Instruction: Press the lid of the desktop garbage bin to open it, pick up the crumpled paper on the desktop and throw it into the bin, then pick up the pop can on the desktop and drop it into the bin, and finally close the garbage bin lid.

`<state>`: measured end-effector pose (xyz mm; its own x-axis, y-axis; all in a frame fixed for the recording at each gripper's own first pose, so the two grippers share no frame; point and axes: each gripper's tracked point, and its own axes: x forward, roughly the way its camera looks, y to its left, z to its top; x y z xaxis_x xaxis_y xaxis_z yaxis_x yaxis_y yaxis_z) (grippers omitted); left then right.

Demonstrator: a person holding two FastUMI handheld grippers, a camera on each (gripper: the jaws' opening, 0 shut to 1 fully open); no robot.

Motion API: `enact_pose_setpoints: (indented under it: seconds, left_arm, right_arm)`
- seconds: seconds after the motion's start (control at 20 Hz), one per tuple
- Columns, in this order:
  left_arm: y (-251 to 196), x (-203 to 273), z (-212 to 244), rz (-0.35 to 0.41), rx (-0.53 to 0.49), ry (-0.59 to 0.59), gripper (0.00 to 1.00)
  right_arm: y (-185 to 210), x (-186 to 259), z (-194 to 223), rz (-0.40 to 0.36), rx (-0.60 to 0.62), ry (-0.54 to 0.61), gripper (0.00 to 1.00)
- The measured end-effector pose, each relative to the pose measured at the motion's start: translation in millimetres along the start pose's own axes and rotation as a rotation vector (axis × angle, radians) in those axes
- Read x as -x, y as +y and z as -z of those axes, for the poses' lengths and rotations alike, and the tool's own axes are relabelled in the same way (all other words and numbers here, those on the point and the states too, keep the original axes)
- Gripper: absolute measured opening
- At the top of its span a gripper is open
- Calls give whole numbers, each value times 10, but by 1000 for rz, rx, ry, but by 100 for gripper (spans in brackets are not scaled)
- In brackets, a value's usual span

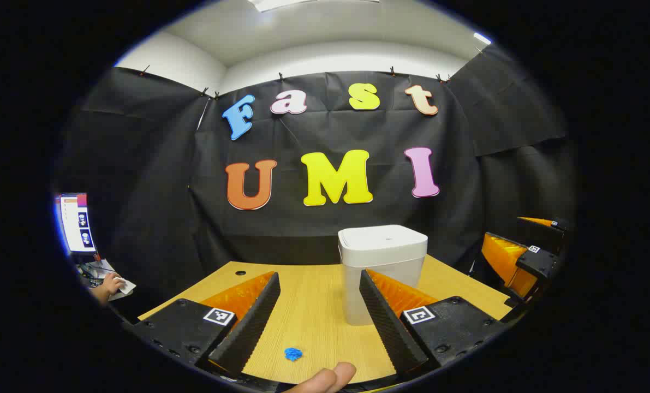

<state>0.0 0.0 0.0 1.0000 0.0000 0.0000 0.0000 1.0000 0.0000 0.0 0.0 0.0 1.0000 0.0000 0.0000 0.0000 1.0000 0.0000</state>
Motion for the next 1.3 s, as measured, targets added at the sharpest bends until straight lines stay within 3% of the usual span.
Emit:
enact_pose_setpoints:
  seconds: [0.15,0.4,0.65,0.75,0.9,1.1,1.3]
  left_arm:
    - [34,123,45,11,20,-8,96]
    - [127,192,2,17,86,-73,96]
    - [131,88,0,42,72,-99,96]
    - [82,37,-31,65,81,-126,96]
    - [45,-34,-84,102,82,-173,96]
    - [189,-130,33,75,40,-183,96]
    - [333,-191,284,24,21,-147,96]
  right_arm:
    - [127,56,69,-37,-25,15,98]
    - [123,55,-53,-13,-45,6,95]
    - [104,62,-66,22,13,-3,93]
    - [135,47,-71,20,15,1,97]
    - [104,17,-148,42,32,-19,93]
    - [188,-3,-177,53,39,-48,95]
    - [392,21,-36,0,-23,-43,95]
